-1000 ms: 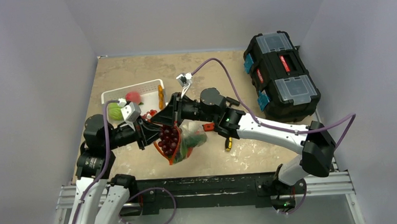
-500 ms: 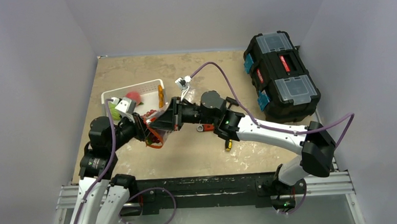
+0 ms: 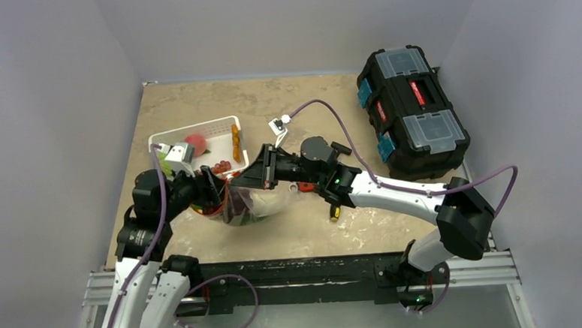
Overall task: Place the food in the zip-top bag and seal the zipper
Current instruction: Place the fake fruit in the zipper food storage bag.
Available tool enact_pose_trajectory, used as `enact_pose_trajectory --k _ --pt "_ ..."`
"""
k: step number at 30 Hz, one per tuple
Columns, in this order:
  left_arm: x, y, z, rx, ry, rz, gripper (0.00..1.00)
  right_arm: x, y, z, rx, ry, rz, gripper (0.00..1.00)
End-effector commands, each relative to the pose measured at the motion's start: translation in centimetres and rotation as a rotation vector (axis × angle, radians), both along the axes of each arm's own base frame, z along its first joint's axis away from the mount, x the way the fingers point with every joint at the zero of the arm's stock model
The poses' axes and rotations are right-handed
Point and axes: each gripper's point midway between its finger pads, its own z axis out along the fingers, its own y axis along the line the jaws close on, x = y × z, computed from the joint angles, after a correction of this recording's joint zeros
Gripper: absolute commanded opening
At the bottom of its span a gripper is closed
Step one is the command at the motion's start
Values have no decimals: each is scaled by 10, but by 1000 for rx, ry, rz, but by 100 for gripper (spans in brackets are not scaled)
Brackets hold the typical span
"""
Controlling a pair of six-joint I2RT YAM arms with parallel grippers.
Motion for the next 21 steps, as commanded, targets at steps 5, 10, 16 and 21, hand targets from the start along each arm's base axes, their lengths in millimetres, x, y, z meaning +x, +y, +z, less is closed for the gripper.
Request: enact_pose_trajectory --k 5,10,16,21 --pt "-32 6 31 -46 -7 33 91 19 -25 24 82 28 -99 0" --pt "-47 38 33 -19 53 230 94 19 -25 19 68 8 -95 0" --pt "-73 86 3 -120 225 635 70 27 -32 22 55 -24 -137 0" --pt "-82 85 -40 -303 371 788 65 30 -35 32 73 -43 -146 0"
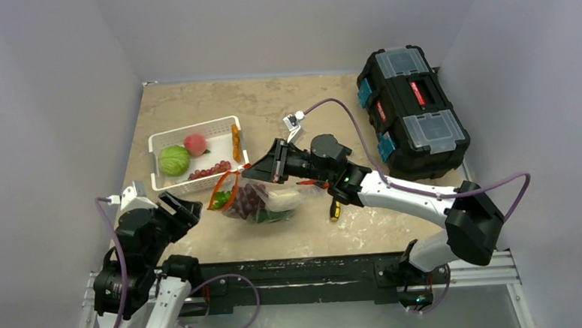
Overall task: Place the food in the zip-top bag and seal the zipper
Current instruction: Place the fake fruit in the zipper food storage bag, then adjust the zipper food storage bag at the center of the board.
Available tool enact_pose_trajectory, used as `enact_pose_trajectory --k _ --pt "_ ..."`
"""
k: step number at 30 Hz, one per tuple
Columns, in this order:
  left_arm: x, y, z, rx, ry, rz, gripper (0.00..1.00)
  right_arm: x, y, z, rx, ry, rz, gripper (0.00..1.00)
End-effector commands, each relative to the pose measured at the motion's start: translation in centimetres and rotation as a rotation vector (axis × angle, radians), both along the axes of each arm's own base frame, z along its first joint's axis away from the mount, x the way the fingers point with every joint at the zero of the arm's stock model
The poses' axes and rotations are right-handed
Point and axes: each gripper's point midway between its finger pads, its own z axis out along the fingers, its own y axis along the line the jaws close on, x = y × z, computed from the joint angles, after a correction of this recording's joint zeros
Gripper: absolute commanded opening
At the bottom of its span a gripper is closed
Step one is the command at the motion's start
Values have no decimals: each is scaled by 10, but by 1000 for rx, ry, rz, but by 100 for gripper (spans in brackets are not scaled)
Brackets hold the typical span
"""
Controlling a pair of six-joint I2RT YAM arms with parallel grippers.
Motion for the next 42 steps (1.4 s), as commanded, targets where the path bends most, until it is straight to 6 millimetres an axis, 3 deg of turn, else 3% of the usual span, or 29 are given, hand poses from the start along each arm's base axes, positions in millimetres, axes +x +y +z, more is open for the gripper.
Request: enact_pose_trajectory --k 1,4,10,13,19,24,29,33,37,42 --pt "-11 12 -50 -201 159 268 65 3 -10 49 104 -101 -32 0" --pt "0 5 -57 -330 127 312 63 2 -11 52 105 -113 -32 0" --pt "22 -18 -62 -470 124 267 47 1 -15 55 105 -127 -40 0" --pt "26 -22 -65 -481 149 263 47 0 -16 57 110 -136 -38 0" --pt "31 -26 -63 -534 152 271 63 -2 -15 56 111 -139 -27 0" --pt "44 -45 -61 -625 164 212 59 -3 -13 53 112 -136 -15 0" --pt "48 -58 -64 -648 201 156 29 -3 -15 54 108 -139 -16 0" --pt "48 -49 -57 -596 159 170 1 -3 -15 48 87 -141 -14 0" --pt "44 -39 -36 -488 112 150 0 0 -14 31 -23 -218 -7 0" --pt "47 -45 -6 -397 73 38 0 10 -16 -8 -289 -370 39 0"
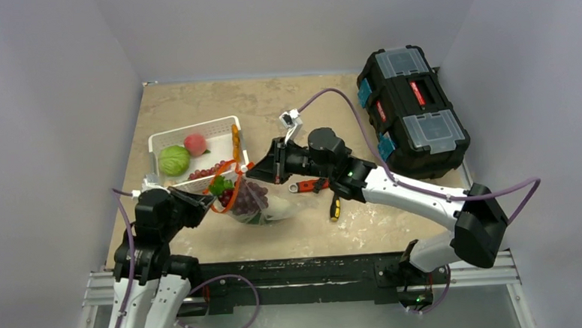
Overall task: Place the food in the zip-top bag and seal the zipper
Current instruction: Adjust the zipper food storage bag at the center of the board.
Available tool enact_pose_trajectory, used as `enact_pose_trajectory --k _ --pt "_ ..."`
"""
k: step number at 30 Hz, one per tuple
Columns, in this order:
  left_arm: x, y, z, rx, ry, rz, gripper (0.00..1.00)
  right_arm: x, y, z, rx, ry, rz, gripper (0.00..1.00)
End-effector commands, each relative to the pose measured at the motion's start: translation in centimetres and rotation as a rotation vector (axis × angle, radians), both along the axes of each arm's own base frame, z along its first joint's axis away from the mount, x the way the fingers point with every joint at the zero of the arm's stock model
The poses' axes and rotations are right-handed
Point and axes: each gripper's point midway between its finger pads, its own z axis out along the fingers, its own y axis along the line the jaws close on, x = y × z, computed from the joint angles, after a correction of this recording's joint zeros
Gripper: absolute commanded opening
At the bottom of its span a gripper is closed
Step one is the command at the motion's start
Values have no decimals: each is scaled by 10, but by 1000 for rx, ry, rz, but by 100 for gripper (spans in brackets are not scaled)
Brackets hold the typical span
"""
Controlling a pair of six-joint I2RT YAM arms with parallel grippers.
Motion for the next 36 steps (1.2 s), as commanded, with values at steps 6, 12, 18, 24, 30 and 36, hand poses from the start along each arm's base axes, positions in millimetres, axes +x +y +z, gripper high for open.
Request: enact_pose_trajectory --k 6,12,18,24,30,36 --pt "12 -15 34 80 -99 -169 0 16 -26 -13 -313 -293 -3 14" --pt "13 -14 42 91 -136 -169 0 39 -58 12 -485 -430 -147 51" --pt "11 -14 39 85 -131 -165 0 14 -43 65 -538 -597 -190 70" --pt "8 -11 42 87 -147 -149 0 -1 -8 86 -545 -637 -118 78" --pt "6 -5 42 77 -138 -101 0 -8 38 77 -587 -568 -3 42" --pt "5 0 43 76 -133 -64 0 -33 58 40 -707 -589 51 50"
